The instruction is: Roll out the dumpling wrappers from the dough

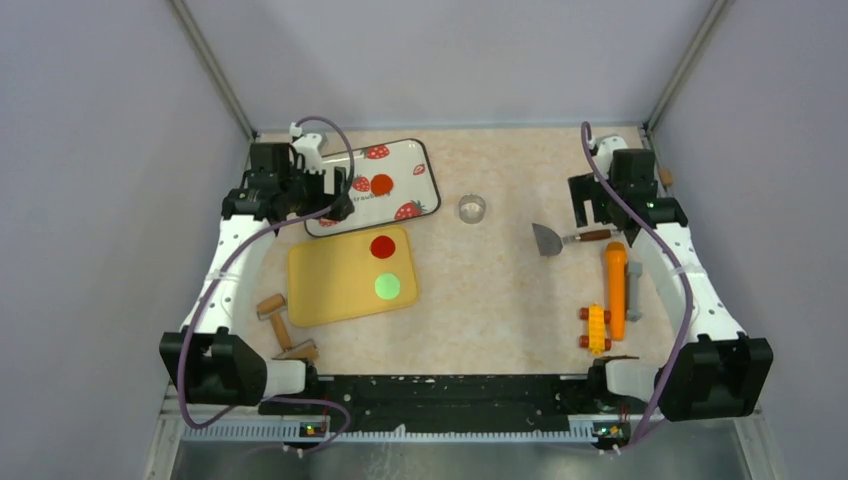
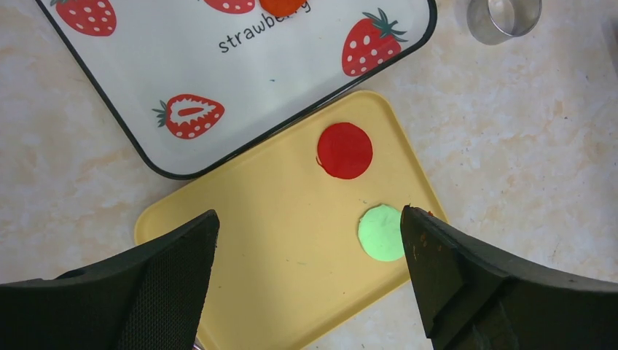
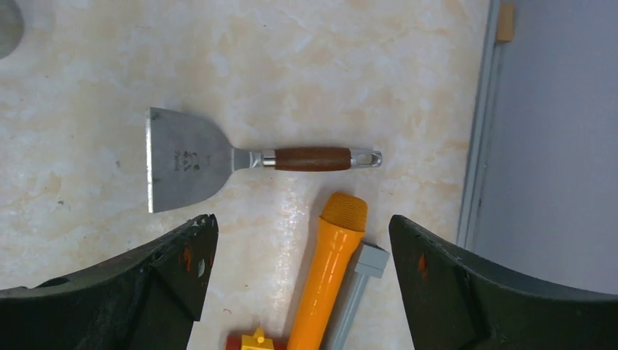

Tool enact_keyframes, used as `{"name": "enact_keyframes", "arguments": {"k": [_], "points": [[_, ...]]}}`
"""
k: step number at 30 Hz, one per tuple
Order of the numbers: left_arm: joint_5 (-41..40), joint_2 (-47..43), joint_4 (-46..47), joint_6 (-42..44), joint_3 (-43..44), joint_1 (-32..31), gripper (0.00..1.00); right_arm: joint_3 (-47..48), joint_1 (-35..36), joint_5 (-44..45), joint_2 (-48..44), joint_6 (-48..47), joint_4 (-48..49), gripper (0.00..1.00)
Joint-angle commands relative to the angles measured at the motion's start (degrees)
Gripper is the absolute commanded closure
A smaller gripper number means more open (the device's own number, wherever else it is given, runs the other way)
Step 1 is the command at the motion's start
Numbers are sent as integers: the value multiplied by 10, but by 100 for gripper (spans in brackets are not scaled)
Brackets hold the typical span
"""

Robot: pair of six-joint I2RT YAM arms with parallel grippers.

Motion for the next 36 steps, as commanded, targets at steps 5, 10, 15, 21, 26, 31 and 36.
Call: {"name": "enact_keyframes", "arguments": {"k": [5, 10, 15, 21, 26, 31, 36], "points": [[28, -12, 15, -5, -27, -2, 3, 61, 13, -245, 58, -50, 14, 22], [39, -20, 21, -20, -39, -2, 2, 126, 103, -244, 152, -32, 29, 38], [37, -47, 33, -26, -59, 3, 1, 225, 196, -266, 273, -40, 35, 80], [45, -83, 29, -54, -82, 19, 1, 355, 269, -277, 433, -16, 43, 77], [47, -103, 24, -59, -97, 51, 1, 431, 307, -263, 526, 19, 64, 79], [55, -112, 22, -67, -99, 71, 1, 458, 318, -215, 578, 38, 74, 79], [62, -115, 26, -78, -106, 89, 1, 434, 314, -138, 579, 14, 80, 78]]}}
